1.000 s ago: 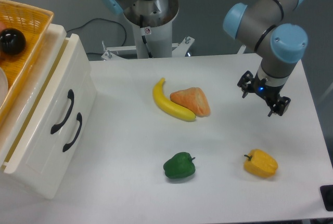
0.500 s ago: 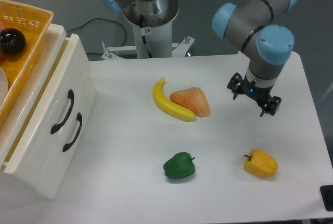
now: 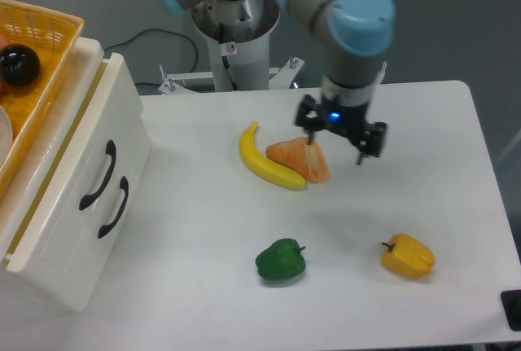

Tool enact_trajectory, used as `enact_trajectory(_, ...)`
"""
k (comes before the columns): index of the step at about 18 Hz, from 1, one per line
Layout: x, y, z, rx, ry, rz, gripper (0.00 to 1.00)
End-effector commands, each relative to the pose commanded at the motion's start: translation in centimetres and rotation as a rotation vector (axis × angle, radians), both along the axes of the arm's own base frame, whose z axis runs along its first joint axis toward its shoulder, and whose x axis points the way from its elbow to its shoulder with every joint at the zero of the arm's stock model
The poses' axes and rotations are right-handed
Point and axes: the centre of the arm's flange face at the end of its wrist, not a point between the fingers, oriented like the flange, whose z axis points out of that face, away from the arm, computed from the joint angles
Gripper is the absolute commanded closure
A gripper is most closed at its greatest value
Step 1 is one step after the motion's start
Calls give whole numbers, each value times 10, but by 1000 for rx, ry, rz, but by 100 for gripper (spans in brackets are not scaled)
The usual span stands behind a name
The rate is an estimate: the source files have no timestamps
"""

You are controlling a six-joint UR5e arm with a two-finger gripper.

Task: Slide the top white drawer open
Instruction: 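Move the gripper over the banana to the upper drawer's black handle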

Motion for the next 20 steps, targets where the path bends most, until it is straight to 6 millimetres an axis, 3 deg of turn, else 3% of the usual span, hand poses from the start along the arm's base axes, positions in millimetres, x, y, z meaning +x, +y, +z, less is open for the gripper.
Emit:
enact_trajectory(3,46,21,13,62,-62,27,0)
enact_trajectory(6,72,30,-7,6,-138,11,0)
enact_trajectory(8,76,37,-22,4,-192,30,0)
enact_trajectory(20,64,65,-45,114,-362,84,0)
